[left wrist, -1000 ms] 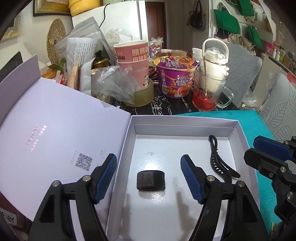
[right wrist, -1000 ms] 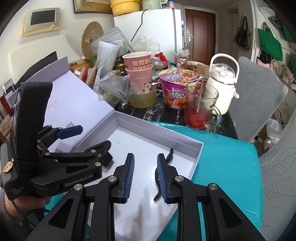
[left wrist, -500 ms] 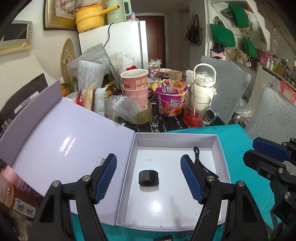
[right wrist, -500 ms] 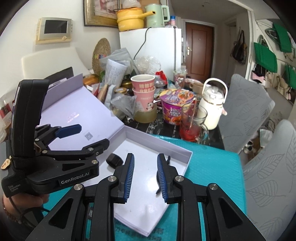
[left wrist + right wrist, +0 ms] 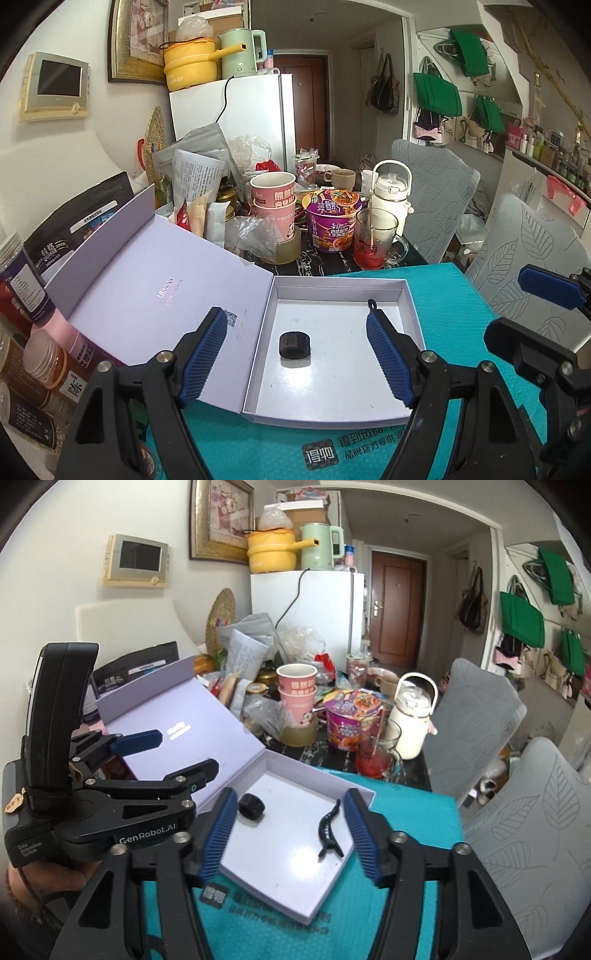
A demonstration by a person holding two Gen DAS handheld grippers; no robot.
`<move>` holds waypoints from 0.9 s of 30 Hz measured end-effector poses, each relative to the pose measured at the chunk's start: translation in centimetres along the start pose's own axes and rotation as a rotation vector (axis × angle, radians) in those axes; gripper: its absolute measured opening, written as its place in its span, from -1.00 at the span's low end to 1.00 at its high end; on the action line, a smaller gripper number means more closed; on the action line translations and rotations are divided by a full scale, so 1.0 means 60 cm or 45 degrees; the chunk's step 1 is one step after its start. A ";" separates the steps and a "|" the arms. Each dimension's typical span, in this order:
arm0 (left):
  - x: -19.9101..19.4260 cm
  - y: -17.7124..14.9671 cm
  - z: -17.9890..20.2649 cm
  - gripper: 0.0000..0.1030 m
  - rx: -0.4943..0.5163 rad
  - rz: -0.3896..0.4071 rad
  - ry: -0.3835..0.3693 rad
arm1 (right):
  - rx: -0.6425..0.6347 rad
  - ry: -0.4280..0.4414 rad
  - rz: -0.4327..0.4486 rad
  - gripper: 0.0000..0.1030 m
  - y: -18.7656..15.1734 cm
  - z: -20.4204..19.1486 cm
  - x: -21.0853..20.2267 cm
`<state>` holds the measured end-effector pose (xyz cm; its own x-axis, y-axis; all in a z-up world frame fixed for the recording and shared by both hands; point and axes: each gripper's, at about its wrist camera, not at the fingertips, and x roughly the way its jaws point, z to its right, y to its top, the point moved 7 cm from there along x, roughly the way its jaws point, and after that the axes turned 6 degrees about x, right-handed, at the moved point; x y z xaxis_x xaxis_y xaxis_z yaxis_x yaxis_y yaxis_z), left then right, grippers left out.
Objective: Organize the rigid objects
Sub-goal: 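Withdraw both grippers from the box back over the pile of items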
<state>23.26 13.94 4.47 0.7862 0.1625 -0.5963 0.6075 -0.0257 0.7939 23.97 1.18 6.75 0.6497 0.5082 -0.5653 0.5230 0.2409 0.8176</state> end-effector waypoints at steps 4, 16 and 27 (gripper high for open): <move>-0.023 -0.009 0.001 0.53 0.007 0.007 0.025 | -0.014 -0.021 0.024 0.42 -0.004 -0.006 -0.025; -0.102 -0.047 0.029 0.53 0.060 0.057 -0.004 | 0.024 -0.054 0.044 0.57 -0.048 -0.009 -0.101; -0.146 -0.103 0.085 0.53 0.161 0.060 -0.057 | 0.060 -0.089 0.018 0.57 -0.114 -0.005 -0.155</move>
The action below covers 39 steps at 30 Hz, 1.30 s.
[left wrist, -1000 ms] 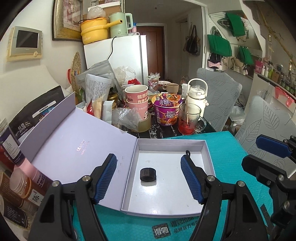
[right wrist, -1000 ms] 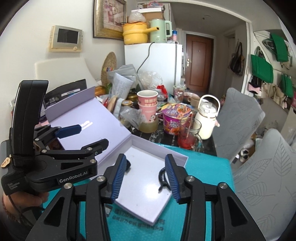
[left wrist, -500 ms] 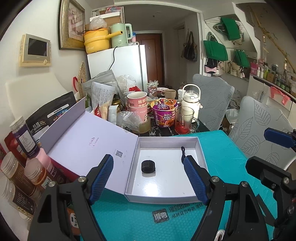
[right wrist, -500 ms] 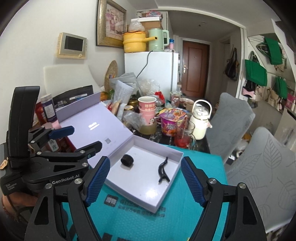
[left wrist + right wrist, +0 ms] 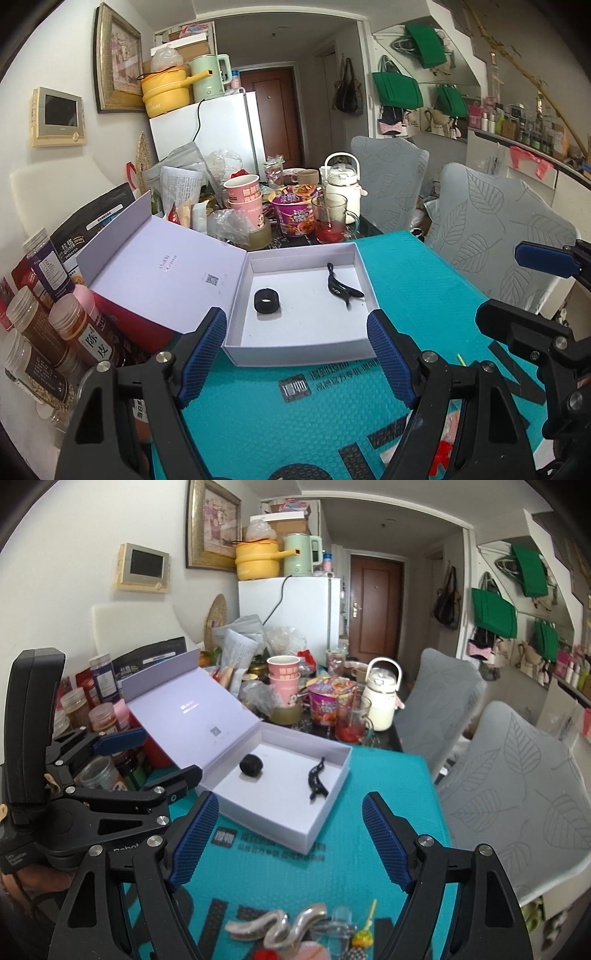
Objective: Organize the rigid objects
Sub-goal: 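Withdraw both grippers from the box back over the pile of items, then grasp the clear S-shaped hair clip with the left gripper while the right grasps the gingham scrunchie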
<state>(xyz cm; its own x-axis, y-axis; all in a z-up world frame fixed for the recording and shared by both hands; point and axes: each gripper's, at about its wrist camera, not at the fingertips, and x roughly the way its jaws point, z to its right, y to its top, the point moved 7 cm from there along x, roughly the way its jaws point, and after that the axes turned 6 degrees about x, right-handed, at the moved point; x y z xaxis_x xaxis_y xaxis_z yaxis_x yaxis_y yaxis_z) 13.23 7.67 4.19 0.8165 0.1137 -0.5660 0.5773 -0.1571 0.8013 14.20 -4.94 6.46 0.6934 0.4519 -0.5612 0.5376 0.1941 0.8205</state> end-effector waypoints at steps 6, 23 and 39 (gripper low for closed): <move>-0.013 -0.026 0.025 0.53 0.018 -0.020 -0.030 | 0.032 -0.026 -0.020 0.59 -0.042 0.008 -0.023; -0.029 -0.099 0.116 0.53 0.073 -0.080 -0.252 | 0.148 -0.086 -0.134 0.61 -0.169 0.033 -0.054; 0.019 -0.140 0.173 0.53 0.043 -0.177 -0.444 | 0.326 -0.147 -0.205 0.61 -0.262 0.098 -0.037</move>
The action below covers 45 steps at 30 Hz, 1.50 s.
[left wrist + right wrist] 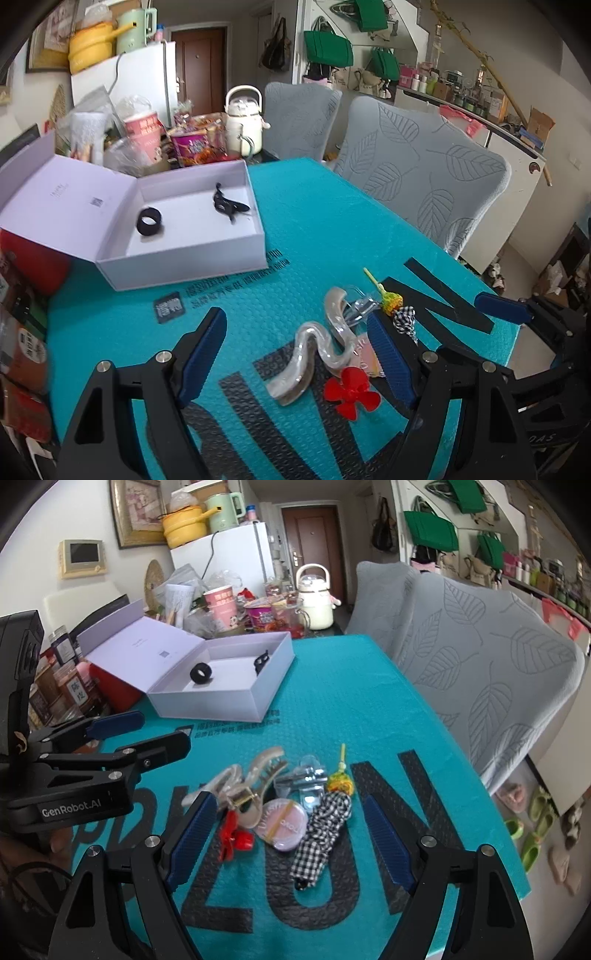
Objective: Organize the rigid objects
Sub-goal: 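Grasp the clear S-shaped hair clip with the left gripper while the right grasps the gingham scrunchie, then carry the clear hair clip and gingham scrunchie into the white box with both grippers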
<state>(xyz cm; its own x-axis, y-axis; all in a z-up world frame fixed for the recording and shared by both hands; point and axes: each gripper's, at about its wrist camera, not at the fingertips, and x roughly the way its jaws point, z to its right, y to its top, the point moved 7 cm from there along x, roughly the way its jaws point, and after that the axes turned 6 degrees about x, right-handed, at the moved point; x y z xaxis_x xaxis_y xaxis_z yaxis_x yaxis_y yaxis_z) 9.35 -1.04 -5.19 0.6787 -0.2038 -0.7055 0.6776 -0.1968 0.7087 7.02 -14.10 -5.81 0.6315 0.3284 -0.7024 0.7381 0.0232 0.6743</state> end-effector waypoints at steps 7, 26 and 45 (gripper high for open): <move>0.047 -0.012 0.026 0.53 0.022 -0.075 -0.081 | 0.052 -0.003 -0.066 0.61 -0.023 0.024 0.029; 0.144 -0.051 0.030 0.25 -0.039 -0.300 -0.121 | 0.135 -0.025 -0.259 0.05 -0.069 0.076 0.109; 0.092 -0.029 -0.022 0.05 -0.080 -0.184 -0.043 | 0.115 -0.039 -0.226 -0.65 -0.063 0.076 0.106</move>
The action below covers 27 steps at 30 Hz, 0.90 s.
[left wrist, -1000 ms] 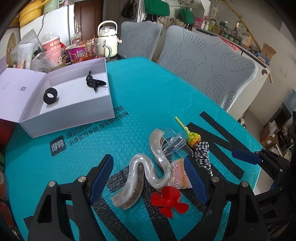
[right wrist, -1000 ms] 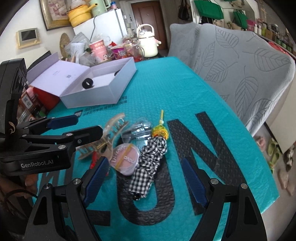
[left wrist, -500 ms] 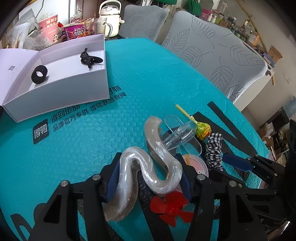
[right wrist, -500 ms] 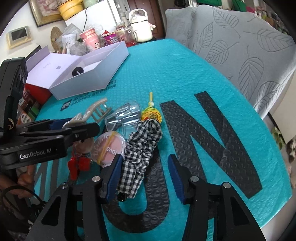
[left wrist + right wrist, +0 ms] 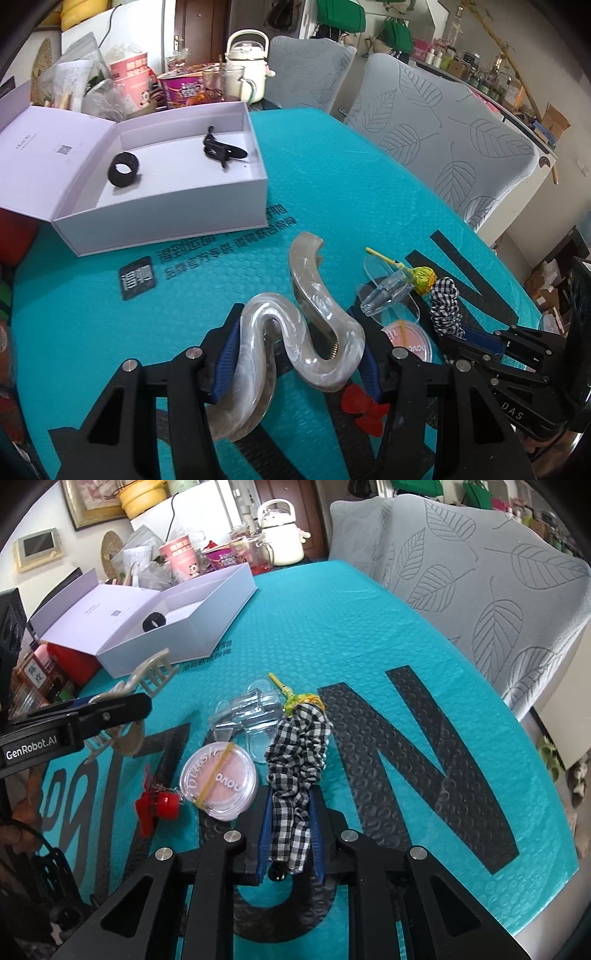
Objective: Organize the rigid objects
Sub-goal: 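Carry the clear hair clip and gingham scrunchie into the white box with both grippers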
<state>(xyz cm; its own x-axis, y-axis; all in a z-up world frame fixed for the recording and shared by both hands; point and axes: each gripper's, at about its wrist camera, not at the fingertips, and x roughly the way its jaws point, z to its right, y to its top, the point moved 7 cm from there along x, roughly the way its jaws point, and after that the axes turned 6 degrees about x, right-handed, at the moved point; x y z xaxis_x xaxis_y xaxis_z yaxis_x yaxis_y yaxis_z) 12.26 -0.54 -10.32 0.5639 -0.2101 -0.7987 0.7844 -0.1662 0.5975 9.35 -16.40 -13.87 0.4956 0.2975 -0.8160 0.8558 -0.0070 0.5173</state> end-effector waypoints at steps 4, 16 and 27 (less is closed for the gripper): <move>-0.008 -0.003 -0.018 0.05 -0.023 0.008 0.023 | -0.003 0.012 0.014 -0.65 0.002 -0.006 -0.009; -0.044 -0.019 -0.051 0.05 -0.080 0.037 0.080 | -0.103 0.078 0.048 -0.65 0.021 -0.058 -0.025; -0.085 -0.027 -0.089 0.05 -0.139 0.084 0.157 | -0.207 0.185 0.055 -0.65 0.038 -0.130 -0.018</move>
<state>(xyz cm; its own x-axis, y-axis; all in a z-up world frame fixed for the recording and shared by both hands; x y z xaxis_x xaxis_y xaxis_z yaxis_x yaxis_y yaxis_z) 9.49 5.96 -7.60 0.6374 -0.0961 -0.7645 0.7641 -0.0491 0.6432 9.62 -9.30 -9.80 0.4947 0.4349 -0.7524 0.7933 0.1276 0.5953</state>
